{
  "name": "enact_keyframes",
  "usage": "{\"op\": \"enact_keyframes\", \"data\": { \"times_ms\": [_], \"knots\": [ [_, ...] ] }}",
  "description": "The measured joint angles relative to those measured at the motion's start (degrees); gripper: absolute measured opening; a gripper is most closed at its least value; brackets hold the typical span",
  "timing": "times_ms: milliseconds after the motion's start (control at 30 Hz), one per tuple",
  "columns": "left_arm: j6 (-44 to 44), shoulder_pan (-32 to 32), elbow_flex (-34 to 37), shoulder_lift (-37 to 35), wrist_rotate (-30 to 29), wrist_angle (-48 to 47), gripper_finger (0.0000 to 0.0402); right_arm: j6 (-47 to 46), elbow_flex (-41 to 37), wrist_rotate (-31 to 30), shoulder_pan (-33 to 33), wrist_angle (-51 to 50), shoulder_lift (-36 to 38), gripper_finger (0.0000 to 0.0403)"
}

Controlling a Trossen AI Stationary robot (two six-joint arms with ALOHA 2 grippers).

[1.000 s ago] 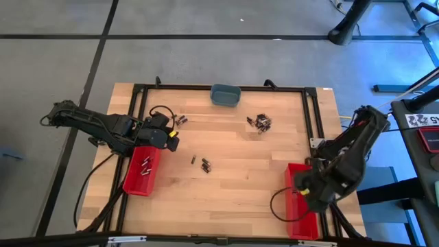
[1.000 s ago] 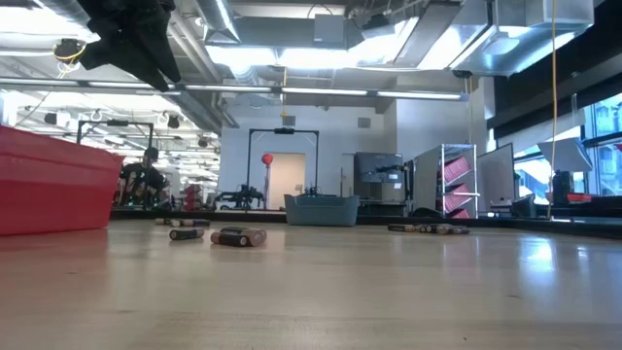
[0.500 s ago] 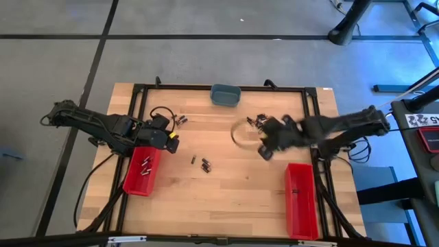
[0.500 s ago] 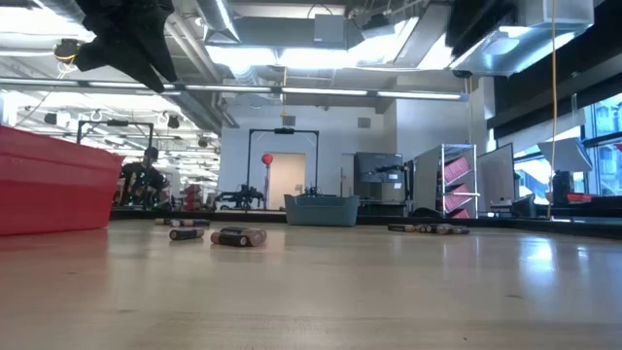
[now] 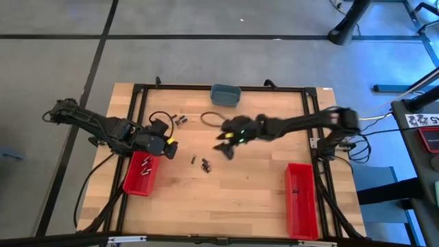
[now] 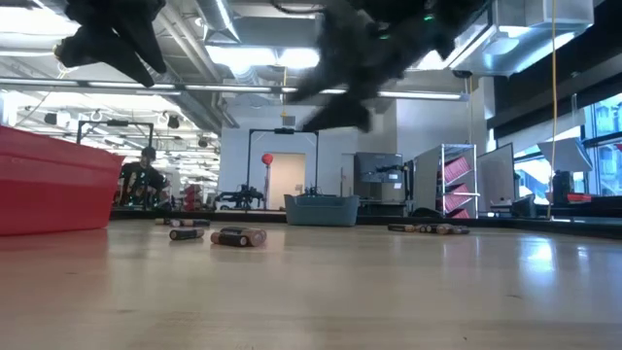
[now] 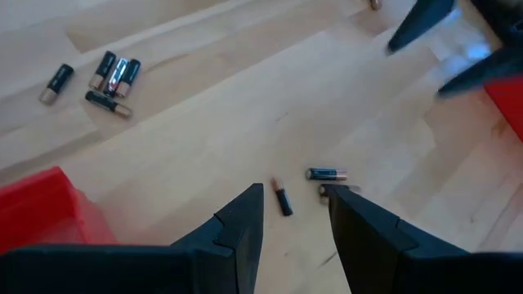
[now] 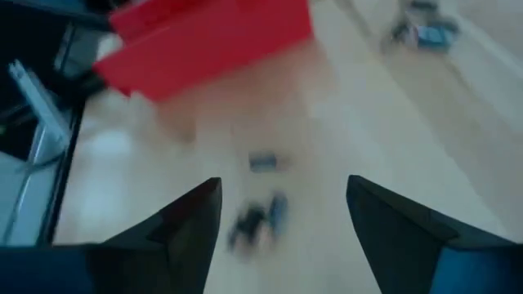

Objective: Sort batteries
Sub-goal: Put the big brown battery into the blue bin

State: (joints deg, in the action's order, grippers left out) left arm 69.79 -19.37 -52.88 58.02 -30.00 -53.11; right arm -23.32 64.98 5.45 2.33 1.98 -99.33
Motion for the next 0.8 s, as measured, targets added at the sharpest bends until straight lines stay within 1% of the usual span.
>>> {"op": "enact_keyframes", "data": {
  "times_ms": [67,133,233,333,400,500,667,800],
  "knots": [
    [0.8,-0.3,0.0,0.0,0.0,-0.2,0.0129,0.2,2.7,-3.8,-1.5,4.0,-5.1,0.0262],
    [0.9,-0.4,0.0,0.0,0.0,-0.3,0.0129,0.8,6.5,-6.7,-2.8,4.0,-10.1,0.0256],
    [0.9,-0.5,0.0,0.0,0.0,-0.3,0.0129,1.1,12.3,-7.7,-4.8,0.0,-17.0,0.0248],
    [0.9,-0.5,0.0,0.0,0.0,-0.3,0.0129,1.0,17.8,-9.0,-6.0,-7.3,-21.8,0.024],
    [0.9,-0.5,0.0,0.0,0.0,-0.3,0.0129,1.0,20.5,-9.9,-6.3,-11.6,-23.6,0.0235],
    [0.5,-0.5,0.0,0.0,0.0,-0.6,0.0129,1.0,22.9,-10.4,-6.6,-15.4,-25.6,0.0227],
    [0.3,-0.5,0.0,0.0,0.0,-0.8,0.0129,-0.5,22.9,-10.8,-6.8,-19.8,-26.4,0.0208],
    [-0.5,-0.5,0.0,0.0,0.0,-0.9,0.0129,-0.3,22.3,-10.4,-6.9,-20.9,-26.4,0.0188]
  ]
}}
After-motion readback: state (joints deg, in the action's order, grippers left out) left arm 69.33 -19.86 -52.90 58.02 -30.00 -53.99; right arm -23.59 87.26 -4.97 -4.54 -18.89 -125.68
